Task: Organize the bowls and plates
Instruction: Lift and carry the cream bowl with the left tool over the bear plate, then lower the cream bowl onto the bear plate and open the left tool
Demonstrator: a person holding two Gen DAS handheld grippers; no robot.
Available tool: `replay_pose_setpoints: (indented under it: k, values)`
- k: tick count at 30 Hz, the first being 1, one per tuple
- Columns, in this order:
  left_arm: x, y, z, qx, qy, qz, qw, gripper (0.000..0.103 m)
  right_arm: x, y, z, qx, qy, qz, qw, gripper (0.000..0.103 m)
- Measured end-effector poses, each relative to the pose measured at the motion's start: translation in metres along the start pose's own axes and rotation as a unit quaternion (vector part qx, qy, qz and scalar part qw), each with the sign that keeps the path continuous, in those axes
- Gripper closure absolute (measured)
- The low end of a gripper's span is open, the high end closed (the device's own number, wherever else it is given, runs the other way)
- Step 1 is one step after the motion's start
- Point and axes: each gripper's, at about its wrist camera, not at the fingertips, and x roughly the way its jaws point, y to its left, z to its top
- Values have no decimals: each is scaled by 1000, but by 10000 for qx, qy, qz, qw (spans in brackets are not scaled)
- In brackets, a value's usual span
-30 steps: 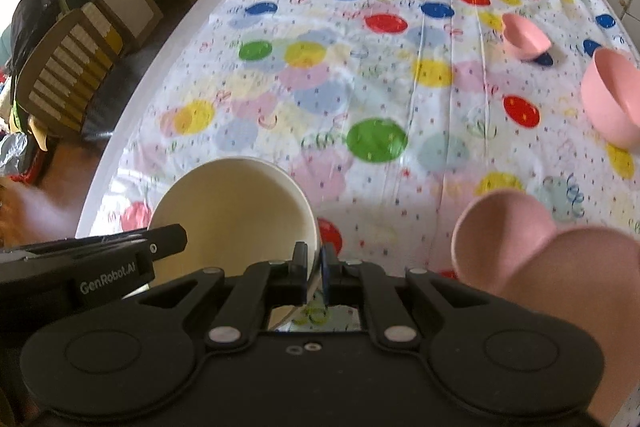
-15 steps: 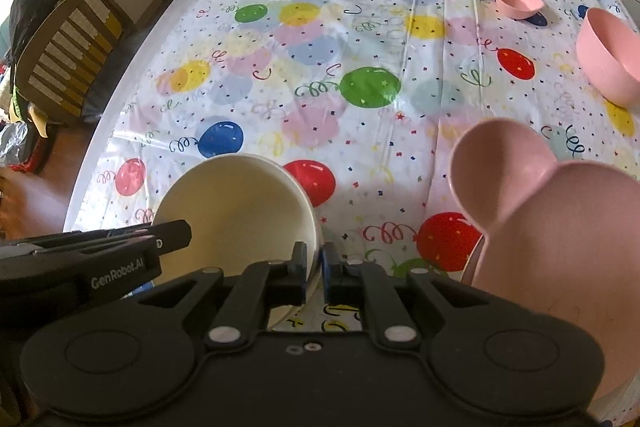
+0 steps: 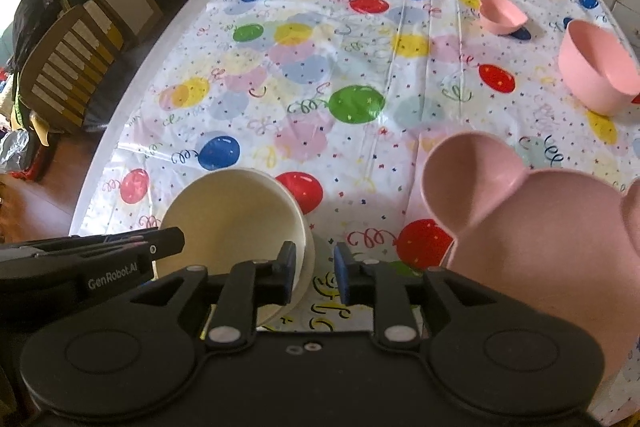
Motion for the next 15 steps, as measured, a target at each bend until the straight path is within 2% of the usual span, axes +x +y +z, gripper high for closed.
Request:
replay_pose_setpoints:
  k: [10,13,15]
  values:
    - [-34,-10,-3,167,-345,-134,9992,91,-39,-5,1,-119,-436,147,9989,70]
    - [-44,-20,-1,233,-474,-186,9984,84,-50,-8,3,-155,-541,241,9981,66]
    - [-50,-28,3,289,-576,-238,9976,71,-56,-13,6,-194,-618,315,9974,64]
